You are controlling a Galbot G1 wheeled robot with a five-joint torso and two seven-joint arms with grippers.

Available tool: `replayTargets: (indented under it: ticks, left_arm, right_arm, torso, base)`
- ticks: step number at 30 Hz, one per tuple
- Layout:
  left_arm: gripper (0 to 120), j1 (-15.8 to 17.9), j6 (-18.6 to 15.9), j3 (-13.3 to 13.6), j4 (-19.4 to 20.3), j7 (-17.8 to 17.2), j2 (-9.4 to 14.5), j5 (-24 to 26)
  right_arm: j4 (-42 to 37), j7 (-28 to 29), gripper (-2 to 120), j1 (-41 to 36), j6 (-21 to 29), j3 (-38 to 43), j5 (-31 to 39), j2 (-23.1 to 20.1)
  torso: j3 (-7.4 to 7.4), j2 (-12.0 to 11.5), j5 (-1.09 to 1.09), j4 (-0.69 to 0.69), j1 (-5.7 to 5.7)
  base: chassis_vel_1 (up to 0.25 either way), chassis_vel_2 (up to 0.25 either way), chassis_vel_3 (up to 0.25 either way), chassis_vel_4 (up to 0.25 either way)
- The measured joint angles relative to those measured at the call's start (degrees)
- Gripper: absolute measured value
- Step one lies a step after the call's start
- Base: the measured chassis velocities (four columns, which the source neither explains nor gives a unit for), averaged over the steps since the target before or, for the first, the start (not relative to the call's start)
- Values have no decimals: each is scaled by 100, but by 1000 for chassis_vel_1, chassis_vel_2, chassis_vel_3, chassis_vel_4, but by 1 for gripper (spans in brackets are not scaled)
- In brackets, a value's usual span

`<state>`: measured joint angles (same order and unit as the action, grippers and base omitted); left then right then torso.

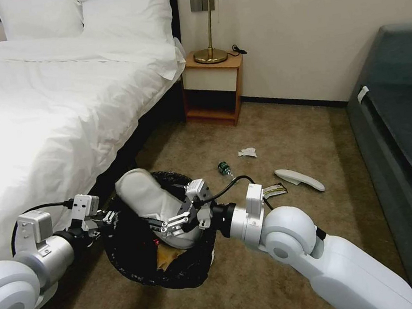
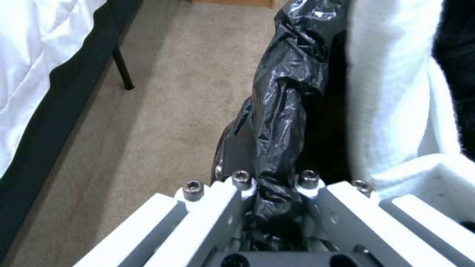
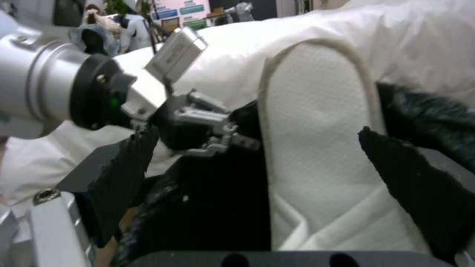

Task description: Pick up the trash bin, then pick up the garbage on the floor and place it into the trash bin.

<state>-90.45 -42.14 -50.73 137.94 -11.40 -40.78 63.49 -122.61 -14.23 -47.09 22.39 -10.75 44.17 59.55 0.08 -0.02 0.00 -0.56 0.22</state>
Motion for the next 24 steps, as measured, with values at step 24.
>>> replayTargets:
  ticks: [24]
  left_arm:
    - [2,5,0,15,-58,-20,32,3]
  right_arm:
    - [-468,117,100,194,87,487,530,-77]
  torso:
    - [0,0,0,0,0]
  base:
    - [0,0,0,0]
